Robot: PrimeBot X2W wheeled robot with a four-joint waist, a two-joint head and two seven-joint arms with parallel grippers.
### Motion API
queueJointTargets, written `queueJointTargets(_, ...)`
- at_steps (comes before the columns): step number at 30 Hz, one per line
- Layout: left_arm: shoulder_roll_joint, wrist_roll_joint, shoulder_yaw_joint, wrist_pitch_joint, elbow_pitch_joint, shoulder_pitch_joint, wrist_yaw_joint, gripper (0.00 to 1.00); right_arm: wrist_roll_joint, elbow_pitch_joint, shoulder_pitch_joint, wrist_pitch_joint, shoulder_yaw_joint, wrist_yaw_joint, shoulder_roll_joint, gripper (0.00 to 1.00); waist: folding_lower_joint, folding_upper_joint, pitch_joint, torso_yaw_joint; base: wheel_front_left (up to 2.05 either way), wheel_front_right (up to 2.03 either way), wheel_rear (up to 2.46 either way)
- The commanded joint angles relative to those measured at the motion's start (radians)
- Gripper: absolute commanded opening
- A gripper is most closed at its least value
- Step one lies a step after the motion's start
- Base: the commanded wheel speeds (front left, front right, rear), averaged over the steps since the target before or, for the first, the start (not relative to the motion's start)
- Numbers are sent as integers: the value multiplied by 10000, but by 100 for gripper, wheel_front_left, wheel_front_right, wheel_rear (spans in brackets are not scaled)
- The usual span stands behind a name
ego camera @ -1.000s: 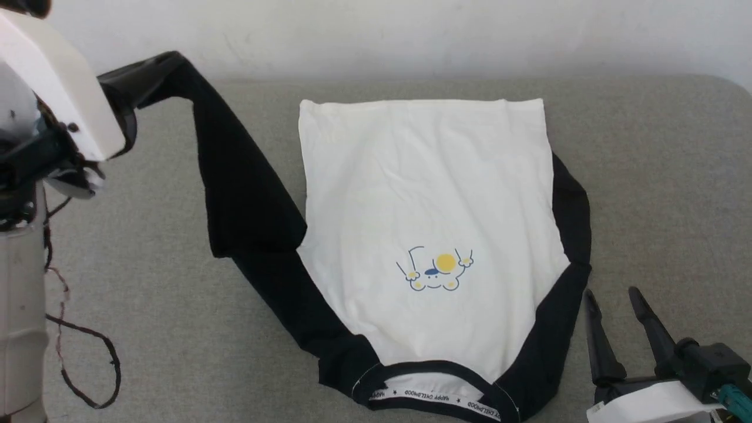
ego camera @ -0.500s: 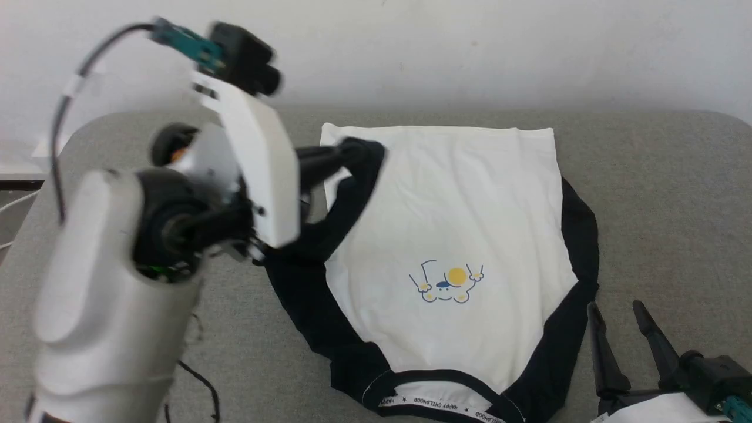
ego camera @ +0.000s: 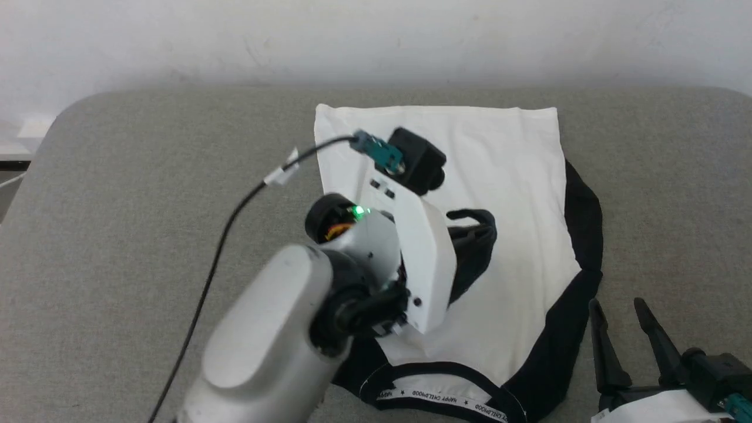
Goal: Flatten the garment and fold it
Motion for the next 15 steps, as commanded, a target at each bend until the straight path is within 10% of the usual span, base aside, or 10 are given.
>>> queueJointTargets(1, -106, 199, -146, -276, 202, 259, -37, 0, 37, 23, -158, -61, -22, -7, 22, 100, 0, 0, 156, -69, 0, 0, 0)
queueJointTargets(15, -536, 1551, -2420, -3850, 4069, 474, -239, 0, -167, -24, -654, -81, -315, -7, 22, 100, 0, 0, 1160, -541, 0, 0, 0)
